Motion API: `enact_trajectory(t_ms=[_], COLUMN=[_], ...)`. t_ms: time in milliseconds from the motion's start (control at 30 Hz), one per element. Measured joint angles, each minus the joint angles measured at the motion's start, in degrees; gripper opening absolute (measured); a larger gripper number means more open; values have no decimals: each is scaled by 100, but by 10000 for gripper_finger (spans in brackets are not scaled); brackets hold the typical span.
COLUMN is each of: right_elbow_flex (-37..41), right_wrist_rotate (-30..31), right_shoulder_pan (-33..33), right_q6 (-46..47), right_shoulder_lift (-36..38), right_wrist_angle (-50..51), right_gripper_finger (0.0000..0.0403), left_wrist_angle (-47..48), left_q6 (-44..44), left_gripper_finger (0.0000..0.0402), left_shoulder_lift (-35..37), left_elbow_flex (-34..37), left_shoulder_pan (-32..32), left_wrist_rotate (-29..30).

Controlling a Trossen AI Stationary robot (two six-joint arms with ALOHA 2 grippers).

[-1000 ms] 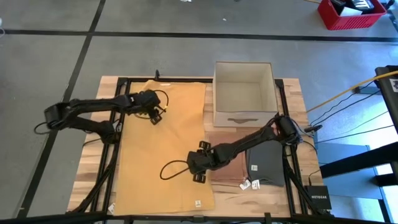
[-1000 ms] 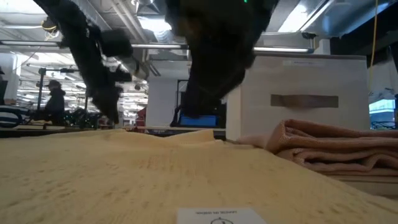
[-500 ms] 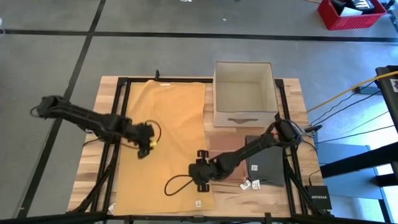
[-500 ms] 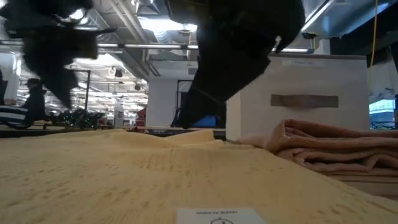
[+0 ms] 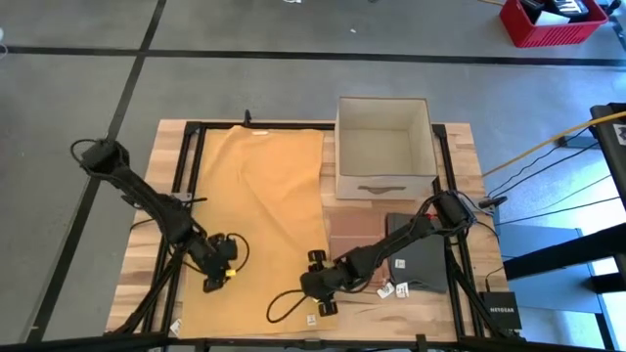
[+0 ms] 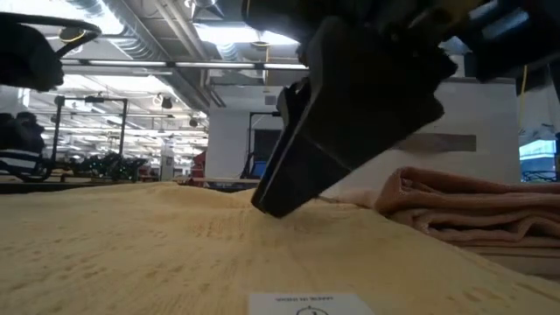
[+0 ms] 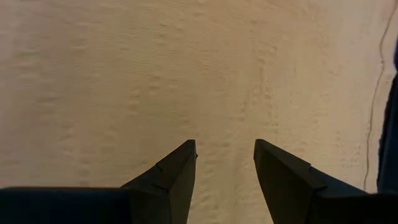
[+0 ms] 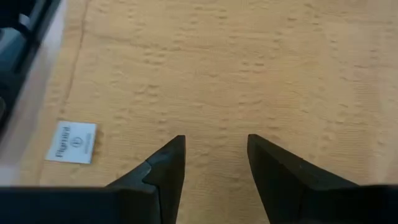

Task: Fold towel
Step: Fold the yellow towel

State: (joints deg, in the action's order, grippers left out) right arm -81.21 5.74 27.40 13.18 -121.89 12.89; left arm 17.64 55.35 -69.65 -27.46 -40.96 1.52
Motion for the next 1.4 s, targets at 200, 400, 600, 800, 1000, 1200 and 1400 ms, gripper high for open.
enact_trajectory(t_ms=[200, 400, 600, 800, 1000, 1200, 1400], right_elbow_flex=[0, 0, -195, -357, -400, -407, -407], right_wrist_rotate=[640, 789, 831, 664, 924, 1117, 1141], right_shoulder_pan=[-39, -68, -126, 140, 606, 949, 1181], right_q6=[-14, -98, -777, -762, -657, 97, 952], right_shoulder_lift=[0, 0, 1, 10, 13, 13, 13], right_wrist_angle=[2, -332, -383, 76, 276, 454, 566], right_gripper_finger=[177, 177, 177, 177, 177, 177, 177], left_wrist_angle=[-569, -924, -76, 1555, 2514, 2185, 1593], left_q6=[-513, -1666, -2767, -2186, -345, 1638, 2236], left_gripper_finger=[158, 195, 240, 234, 222, 214, 206], left_shoulder_lift=[-504, -693, -695, -840, -1379, -1917, -2624], left_elbow_flex=[0, -4, -770, -1912, -2557, -2680, -3083], left_shoulder_pan=[85, 452, 596, -290, -1510, -2566, -3121], left_wrist_rotate=[427, 528, 467, 781, 648, 201, -44])
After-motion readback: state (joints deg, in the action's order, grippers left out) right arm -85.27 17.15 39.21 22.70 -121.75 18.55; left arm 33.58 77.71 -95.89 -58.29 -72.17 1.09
